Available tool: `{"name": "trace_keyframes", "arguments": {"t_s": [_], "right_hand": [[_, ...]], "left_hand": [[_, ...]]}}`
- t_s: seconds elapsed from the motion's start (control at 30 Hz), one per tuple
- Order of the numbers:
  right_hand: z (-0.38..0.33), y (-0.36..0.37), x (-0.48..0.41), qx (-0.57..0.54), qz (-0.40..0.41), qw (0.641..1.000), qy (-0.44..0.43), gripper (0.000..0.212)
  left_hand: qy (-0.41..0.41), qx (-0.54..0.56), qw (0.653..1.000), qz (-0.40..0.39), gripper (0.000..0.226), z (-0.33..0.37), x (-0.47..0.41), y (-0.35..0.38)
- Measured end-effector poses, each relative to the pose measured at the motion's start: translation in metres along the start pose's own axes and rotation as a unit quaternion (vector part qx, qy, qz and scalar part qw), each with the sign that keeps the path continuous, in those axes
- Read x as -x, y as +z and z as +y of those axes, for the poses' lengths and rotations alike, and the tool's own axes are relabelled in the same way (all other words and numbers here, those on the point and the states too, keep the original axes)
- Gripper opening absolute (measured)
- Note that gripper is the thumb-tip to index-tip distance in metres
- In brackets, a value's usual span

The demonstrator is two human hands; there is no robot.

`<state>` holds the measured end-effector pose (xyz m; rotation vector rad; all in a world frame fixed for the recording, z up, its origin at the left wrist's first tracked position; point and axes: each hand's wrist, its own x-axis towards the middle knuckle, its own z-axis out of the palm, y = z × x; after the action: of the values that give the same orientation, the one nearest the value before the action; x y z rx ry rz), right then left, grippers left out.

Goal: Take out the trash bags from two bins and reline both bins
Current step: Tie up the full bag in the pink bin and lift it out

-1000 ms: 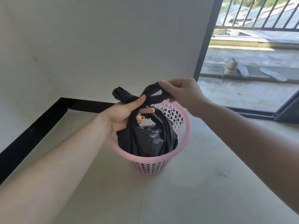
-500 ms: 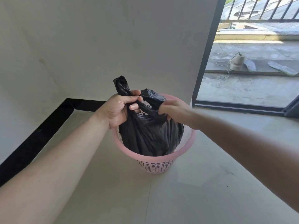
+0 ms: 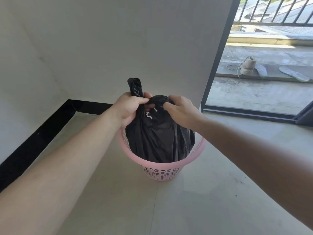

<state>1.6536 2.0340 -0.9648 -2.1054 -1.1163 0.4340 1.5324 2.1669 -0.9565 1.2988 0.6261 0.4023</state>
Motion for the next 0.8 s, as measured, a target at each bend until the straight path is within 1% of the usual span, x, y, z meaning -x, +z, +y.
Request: {"name": "trace_keyframes", "arguments": {"t_s": [0.1,0.17,0.23,0.33,0.4,0.43,0.5,0.6,0.63,0.7,0.73,0.8], "right_hand": [[-0.001,0.0,-0.001,0.002,-0.082,0.996,0.023,0.02],[0.003,0.003,-0.005,-0.027,-0.131,0.989,0.055,0.023],[0.009,0.005,-0.005,-0.092,-0.166,0.979,0.078,0.039],[0.012,0.009,0.0,-0.168,-0.217,0.957,0.097,0.076],[0.013,0.009,-0.001,-0.188,-0.204,0.954,0.115,0.085],[0.013,0.009,-0.003,-0.197,-0.18,0.956,0.122,0.084],[0.008,0.009,-0.006,-0.22,-0.134,0.957,0.134,0.074],[0.002,0.014,-0.014,-0.274,-0.12,0.945,0.131,0.063],[0.0,0.016,-0.017,-0.291,-0.109,0.943,0.115,0.057],[-0.005,0.018,-0.024,-0.332,-0.047,0.936,0.104,0.04],[-0.008,0.019,-0.026,-0.361,-0.019,0.925,0.119,0.035],[-0.016,0.017,-0.025,-0.454,0.008,0.876,0.165,0.032]], "left_hand": [[0.017,0.093,0.992,0.088,0.027,-0.002,-0.007,-0.001],[0.018,0.159,0.98,0.12,0.027,-0.003,-0.012,-0.006],[0.012,0.208,0.972,0.111,0.026,-0.002,-0.013,-0.008],[0.0,0.265,0.959,0.096,0.021,-0.002,-0.006,-0.006],[-0.016,0.277,0.956,0.094,0.023,-0.003,0.002,-0.003],[-0.022,0.275,0.957,0.091,0.023,-0.003,0.008,-0.002],[-0.03,0.265,0.961,0.075,0.025,-0.006,0.019,0.0],[-0.035,0.238,0.97,0.043,0.021,-0.009,0.033,0.002],[-0.038,0.231,0.971,0.038,0.02,-0.01,0.035,0.002],[-0.043,0.235,0.97,0.052,0.026,-0.01,0.032,0.002],[-0.044,0.245,0.966,0.068,0.029,-0.01,0.028,0.003],[-0.039,0.281,0.954,0.092,0.033,-0.009,0.019,0.005]]}}
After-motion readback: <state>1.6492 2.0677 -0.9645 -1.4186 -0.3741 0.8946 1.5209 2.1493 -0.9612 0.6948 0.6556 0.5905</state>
